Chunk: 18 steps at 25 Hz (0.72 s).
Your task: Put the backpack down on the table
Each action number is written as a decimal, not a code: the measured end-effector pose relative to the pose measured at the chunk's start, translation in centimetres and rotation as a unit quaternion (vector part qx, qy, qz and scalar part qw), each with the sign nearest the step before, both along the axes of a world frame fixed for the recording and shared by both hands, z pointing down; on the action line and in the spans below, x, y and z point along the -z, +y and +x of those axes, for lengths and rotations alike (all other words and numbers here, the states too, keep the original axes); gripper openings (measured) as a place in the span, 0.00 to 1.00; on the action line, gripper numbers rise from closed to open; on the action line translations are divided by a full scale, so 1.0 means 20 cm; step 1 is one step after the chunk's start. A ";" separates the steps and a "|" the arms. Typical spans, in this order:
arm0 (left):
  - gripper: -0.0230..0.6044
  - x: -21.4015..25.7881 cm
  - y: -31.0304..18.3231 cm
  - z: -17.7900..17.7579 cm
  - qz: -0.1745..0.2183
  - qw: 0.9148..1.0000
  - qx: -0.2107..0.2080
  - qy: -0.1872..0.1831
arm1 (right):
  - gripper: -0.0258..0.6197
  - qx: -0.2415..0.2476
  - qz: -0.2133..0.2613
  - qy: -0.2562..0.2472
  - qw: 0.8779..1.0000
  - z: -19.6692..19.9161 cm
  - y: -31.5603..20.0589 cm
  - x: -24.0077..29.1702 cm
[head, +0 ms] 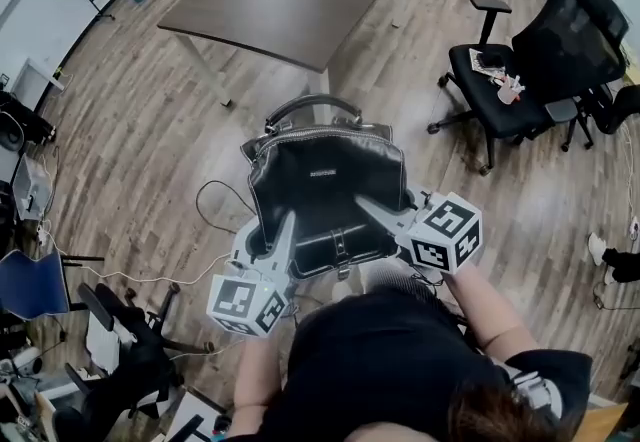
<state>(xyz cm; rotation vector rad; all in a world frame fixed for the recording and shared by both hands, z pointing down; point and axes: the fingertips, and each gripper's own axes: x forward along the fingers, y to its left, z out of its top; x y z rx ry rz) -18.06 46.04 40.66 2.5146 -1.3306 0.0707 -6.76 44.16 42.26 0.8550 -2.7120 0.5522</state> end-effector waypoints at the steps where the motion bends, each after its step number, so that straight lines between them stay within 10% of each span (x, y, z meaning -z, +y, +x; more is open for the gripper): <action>1: 0.16 0.00 -0.04 0.02 0.000 1.000 0.001 0.001 | 0.17 0.002 0.000 0.000 1.000 0.02 -0.04 0.00; 18: 0.16 -0.01 -0.71 0.40 -0.017 0.999 0.032 -0.006 | 0.16 0.030 -0.011 -0.005 0.999 0.39 -0.73 -0.01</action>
